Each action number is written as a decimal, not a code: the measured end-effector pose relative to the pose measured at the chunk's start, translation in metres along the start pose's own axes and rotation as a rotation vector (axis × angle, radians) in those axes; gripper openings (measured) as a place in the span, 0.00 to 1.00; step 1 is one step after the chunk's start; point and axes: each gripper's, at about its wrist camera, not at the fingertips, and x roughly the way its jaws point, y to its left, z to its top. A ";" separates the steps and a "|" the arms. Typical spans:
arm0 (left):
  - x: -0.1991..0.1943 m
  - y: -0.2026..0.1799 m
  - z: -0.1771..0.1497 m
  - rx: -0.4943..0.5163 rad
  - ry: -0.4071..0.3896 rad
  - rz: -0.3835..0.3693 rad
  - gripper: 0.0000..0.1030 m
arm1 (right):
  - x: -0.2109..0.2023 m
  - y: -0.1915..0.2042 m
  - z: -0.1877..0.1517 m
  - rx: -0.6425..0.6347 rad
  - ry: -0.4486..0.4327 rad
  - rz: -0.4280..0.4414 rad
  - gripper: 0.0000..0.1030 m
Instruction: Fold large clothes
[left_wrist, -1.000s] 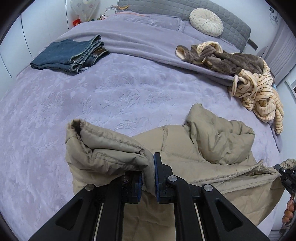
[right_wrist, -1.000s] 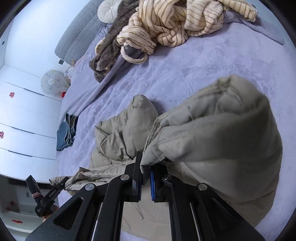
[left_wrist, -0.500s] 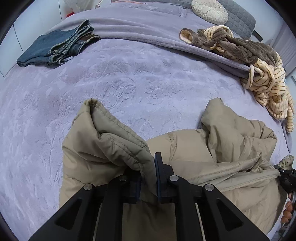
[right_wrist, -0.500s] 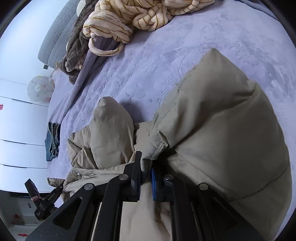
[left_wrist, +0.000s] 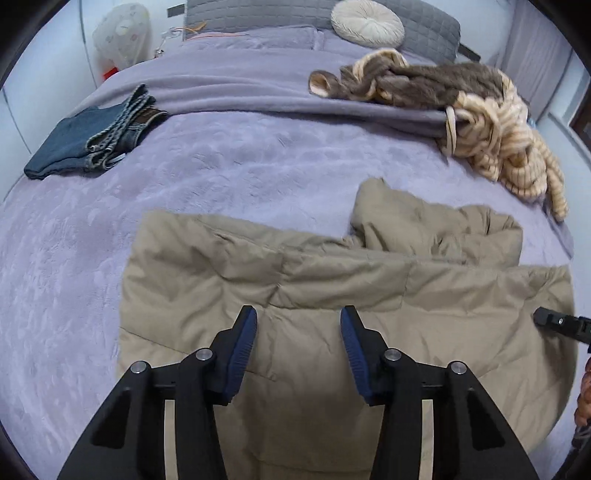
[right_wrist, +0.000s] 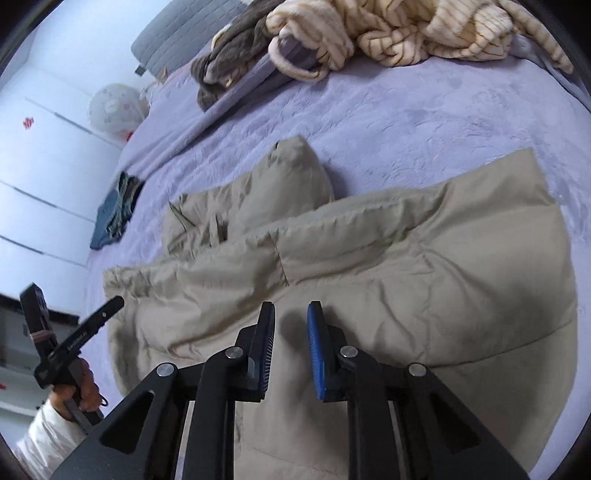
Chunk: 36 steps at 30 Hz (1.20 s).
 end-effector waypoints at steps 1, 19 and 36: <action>0.010 -0.007 -0.003 0.008 0.012 0.019 0.49 | 0.011 0.002 -0.001 -0.011 0.004 -0.020 0.19; 0.070 0.069 0.022 -0.146 0.002 0.197 0.49 | -0.005 -0.083 0.037 0.083 -0.146 -0.292 0.00; 0.050 0.075 0.023 -0.156 0.062 0.205 0.61 | -0.026 -0.094 0.022 0.245 -0.135 -0.260 0.08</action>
